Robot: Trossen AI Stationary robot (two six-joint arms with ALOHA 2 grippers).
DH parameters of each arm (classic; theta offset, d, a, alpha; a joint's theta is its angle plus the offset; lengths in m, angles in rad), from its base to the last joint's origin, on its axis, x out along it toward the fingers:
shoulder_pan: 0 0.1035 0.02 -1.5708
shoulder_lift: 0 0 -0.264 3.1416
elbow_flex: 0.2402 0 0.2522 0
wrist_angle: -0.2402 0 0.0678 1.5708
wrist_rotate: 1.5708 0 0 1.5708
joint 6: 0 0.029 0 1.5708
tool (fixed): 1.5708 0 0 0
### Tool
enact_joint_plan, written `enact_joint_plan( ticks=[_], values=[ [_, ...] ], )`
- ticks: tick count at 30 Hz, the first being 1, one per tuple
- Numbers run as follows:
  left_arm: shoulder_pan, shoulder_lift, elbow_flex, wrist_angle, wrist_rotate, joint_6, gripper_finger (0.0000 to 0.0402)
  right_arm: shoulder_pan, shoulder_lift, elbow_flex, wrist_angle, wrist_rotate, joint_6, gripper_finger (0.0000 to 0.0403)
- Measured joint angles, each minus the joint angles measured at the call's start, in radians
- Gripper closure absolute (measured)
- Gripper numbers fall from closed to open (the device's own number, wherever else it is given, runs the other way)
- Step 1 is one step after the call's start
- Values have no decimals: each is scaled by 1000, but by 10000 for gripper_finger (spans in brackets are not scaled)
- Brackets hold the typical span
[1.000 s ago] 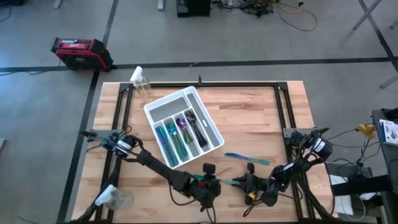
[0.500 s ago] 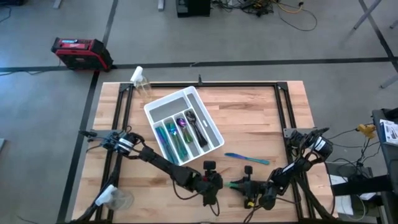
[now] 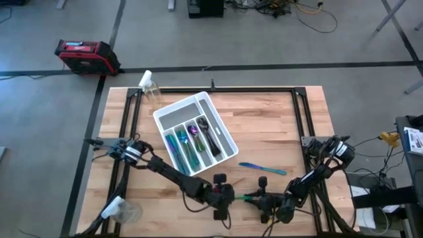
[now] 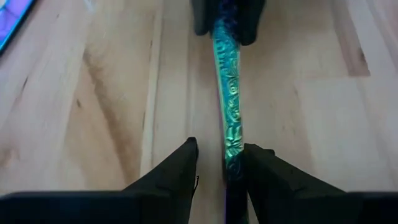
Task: Sort silverware
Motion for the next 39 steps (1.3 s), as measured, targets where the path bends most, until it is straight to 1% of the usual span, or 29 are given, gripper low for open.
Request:
enact_joint_plan(
  ticks=[3,5,7,9,10,12,16,18,21,24,28,32,36,39],
  values=[
    [4,-3,-21,13,0,-22,286,0,0,5,-7,9,-9,350],
    [4,-4,-25,16,-1,-12,300,0,0,10,-13,13,-14,350],
    [3,-4,-25,16,0,3,333,0,-1,14,-18,18,-14,350],
    [3,-4,-22,16,3,24,375,0,-1,17,-22,22,-14,348],
    [3,-4,-18,10,3,30,381,0,-1,18,-24,21,-15,340],
    [0,-3,-10,4,-3,43,381,0,-7,20,-30,16,-15,308],
    [-18,2,18,-31,-58,78,381,2,-50,20,-46,14,-17,244],
    [-28,4,42,-73,-87,97,381,8,-86,16,-65,12,-45,221],
    [-44,4,75,-119,-130,114,381,21,-146,16,-72,11,-94,199],
    [-61,4,113,-204,-191,123,381,37,-211,18,-83,16,-127,185],
    [-93,4,174,-318,-277,173,381,63,-300,18,-115,22,-151,176],
    [-131,4,265,-491,-379,241,381,76,-389,19,-177,26,-148,173],
    [-178,4,360,-748,-523,296,381,74,-444,20,-235,33,-138,176],
    [-213,3,409,-958,-677,272,381,66,-449,20,-261,74,-131,184]
  ],
)
